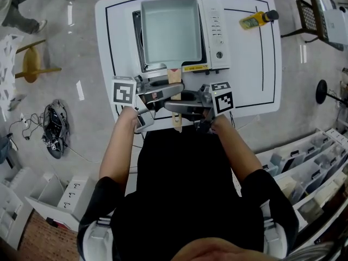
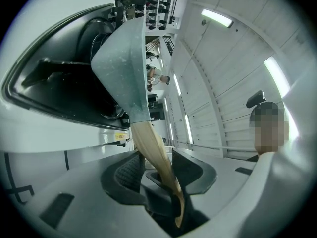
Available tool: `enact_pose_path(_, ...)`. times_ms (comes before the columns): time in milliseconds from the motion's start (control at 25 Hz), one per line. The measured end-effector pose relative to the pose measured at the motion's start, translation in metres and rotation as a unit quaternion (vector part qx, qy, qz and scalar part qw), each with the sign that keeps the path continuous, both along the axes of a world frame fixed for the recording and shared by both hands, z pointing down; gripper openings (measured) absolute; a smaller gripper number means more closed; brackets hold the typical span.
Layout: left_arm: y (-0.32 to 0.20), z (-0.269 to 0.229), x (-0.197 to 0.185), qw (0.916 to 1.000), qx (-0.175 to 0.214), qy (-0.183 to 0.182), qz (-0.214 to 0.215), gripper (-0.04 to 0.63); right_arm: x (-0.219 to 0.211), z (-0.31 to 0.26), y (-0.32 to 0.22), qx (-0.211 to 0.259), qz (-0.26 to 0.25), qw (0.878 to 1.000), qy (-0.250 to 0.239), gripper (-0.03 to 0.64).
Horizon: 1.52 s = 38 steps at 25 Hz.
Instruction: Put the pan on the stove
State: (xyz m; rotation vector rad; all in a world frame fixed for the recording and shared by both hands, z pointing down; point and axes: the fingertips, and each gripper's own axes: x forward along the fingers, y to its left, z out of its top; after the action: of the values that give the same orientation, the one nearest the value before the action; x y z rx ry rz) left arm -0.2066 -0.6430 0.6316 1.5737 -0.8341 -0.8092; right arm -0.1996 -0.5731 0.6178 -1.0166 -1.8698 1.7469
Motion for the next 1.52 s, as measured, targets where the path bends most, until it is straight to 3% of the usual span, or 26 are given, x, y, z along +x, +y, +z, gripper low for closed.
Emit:
enact_pose_path(280,0.003,0.001,0.003,0.9999,0.013,0.007,0.007,0.189,0.004,-0.002,0.0,-0.029,-0.021,0.999,0.01,0.126)
enact_pose_path(400,0.005,0.001,0.006,0.9999,0.009,0.003,0.013,0.24,0.004,-0.002,-0.004,-0.038,-0.018,0.999,0.015,0.188)
enact_pose_path(600,0.017,0.007,-0.008,1.0,0.001,0.001,-0.009,0.256,0.005,-0.003,-0.031,-0.065,0.033,0.997,0.022,0.199)
enact_pose_path(720,0.034,0.015,-0.02,0.9996,-0.015,-0.002,-0.025,0.256,0.014,0.001,-0.056,-0.053,0.076,0.995,0.029,0.199)
enact_pose_path(800,0.047,0.012,-0.032,0.9989,-0.018,-0.007,-0.043,0.256,0.02,0.0,-0.075,-0.02,0.117,0.993,0.028,0.189)
enact_pose_path(880,0.058,0.001,-0.043,0.9977,-0.009,-0.02,-0.064,0.256,0.025,-0.008,-0.094,0.037,0.165,0.985,0.013,0.12)
enact_pose_path(960,0.067,-0.016,-0.053,0.9949,0.01,-0.049,-0.088,0.24,0.032,-0.021,-0.109,0.099,0.218,0.971,-0.005,0.067)
enact_pose_path(1040,0.075,-0.037,-0.061,0.9876,0.031,-0.106,-0.112,0.19,0.04,-0.04,-0.121,0.164,0.272,0.948,-0.032,0.043)
enact_pose_path(1120,0.082,-0.057,-0.072,0.9702,0.052,-0.189,-0.142,0.137,0.048,-0.063,-0.131,0.241,0.326,0.912,-0.068,0.037)
enact_pose_path(1160,0.086,-0.067,-0.078,0.956,0.061,-0.238,-0.16,0.105,0.052,-0.075,-0.134,0.282,0.351,0.889,-0.083,0.037)
enact_pose_path(1240,0.096,-0.094,-0.086,0.9176,0.082,-0.334,-0.199,0.048,0.062,-0.098,-0.136,0.363,0.394,0.838,-0.105,0.037)
enact_pose_path(1320,0.106,-0.122,-0.085,0.8715,0.103,-0.421,-0.23,0.031,0.073,-0.119,-0.134,0.434,0.429,0.783,-0.12,0.037)
enact_pose_path(1440,0.116,-0.154,-0.079,0.8057,0.117,-0.518,-0.262,0.023,0.086,-0.146,-0.128,0.519,0.465,0.705,-0.131,0.037)
enact_pose_path(1520,0.12,-0.165,-0.075,0.7772,0.119,-0.551,-0.28,0.023,0.093,-0.157,-0.124,0.56,0.478,0.664,-0.13,0.037)
